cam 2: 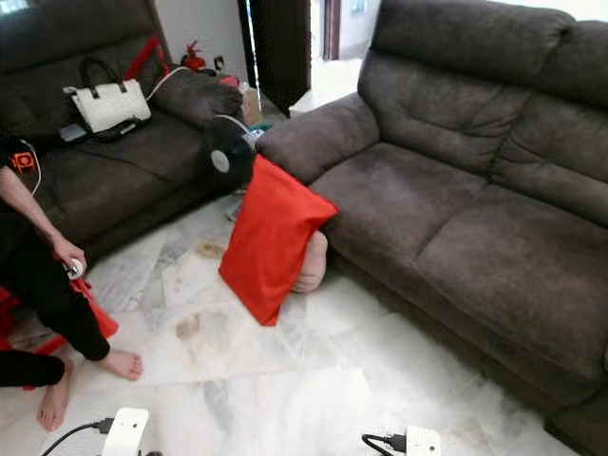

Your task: Move the pillow to the sofa from floor

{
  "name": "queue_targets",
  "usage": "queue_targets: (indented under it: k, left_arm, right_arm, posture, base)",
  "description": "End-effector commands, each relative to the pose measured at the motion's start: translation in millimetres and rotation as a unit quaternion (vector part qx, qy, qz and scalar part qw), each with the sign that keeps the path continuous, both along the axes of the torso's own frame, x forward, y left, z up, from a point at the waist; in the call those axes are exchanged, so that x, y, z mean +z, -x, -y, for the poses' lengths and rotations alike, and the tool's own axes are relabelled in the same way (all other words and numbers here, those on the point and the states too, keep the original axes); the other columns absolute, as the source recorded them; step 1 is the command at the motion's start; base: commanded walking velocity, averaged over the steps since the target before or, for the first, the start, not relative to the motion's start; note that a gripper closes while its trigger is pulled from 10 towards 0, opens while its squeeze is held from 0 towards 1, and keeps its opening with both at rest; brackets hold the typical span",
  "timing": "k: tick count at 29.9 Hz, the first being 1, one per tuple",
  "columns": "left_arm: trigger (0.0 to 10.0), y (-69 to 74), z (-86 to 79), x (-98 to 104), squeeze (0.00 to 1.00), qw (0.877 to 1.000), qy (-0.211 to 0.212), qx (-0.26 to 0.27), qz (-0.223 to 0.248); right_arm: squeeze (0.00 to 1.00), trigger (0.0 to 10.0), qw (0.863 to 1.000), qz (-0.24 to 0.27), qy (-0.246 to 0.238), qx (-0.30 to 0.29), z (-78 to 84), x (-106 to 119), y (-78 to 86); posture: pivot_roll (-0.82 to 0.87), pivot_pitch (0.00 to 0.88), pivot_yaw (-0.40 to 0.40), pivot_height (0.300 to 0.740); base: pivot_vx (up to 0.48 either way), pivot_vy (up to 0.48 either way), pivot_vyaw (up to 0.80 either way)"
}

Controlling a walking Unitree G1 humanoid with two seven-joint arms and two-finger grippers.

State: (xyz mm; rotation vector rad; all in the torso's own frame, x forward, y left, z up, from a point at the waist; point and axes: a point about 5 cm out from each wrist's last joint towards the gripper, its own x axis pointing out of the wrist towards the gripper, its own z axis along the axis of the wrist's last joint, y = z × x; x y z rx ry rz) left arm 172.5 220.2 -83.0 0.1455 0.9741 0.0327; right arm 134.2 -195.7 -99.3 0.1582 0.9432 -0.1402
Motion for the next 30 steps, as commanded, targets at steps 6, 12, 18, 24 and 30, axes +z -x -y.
queue_targets:
  k: [6, 12, 18, 24, 30]
  left_arm:
    - [10.0, 1.0, -3.5, 0.1, 0.00, 1.000, -0.002, 0.001, -0.006]
    - [10.0, 0.3, -4.1, 0.5, 0.00, 1.000, -0.003, 0.000, -0.007]
    - [10.0, -0.3, -4.4, 0.8, 0.00, 1.000, -0.002, 0.001, -0.006]
    - [10.0, -0.9, -4.4, 1.1, 0.00, 1.000, -0.002, 0.003, -0.005]
    - [10.0, -1.2, -4.2, 1.2, 0.00, 1.000, -0.001, 0.004, -0.005]
  right_arm:
    - [0.00, 10.0, 1.000, 0.007, -0.008, -0.005, -2.5, 1.0, -3.3]
    - [0.00, 10.0, 1.000, 0.010, -0.010, -0.009, -3.3, 1.3, -4.5]
    - [0.00, 10.0, 1.000, 0.011, -0.012, -0.014, -3.8, 1.4, -5.2]
    - [0.00, 10.0, 1.000, 0.007, -0.013, -0.019, -3.9, 1.2, -5.3]
    - [0.00, 10.0, 1.000, 0.009, -0.012, -0.015, -3.6, 1.5, -6.0]
  posture:
    - [0.05, 0.000, -0.012, 0.740]
    - [0.05, 0.000, -0.008, 0.740]
    - [0.05, 0.000, -0.007, 0.740]
    - [0.05, 0.000, -0.009, 0.740]
    - [0.05, 0.000, -0.011, 0.740]
  base:
    - [0.094, 0.000, 0.00]
    - [0.302, 0.000, 0.00]
    - [0.307, 0.000, 0.00]
    - [0.320, 0.000, -0.40]
    - [0.326, 0.000, -0.26]
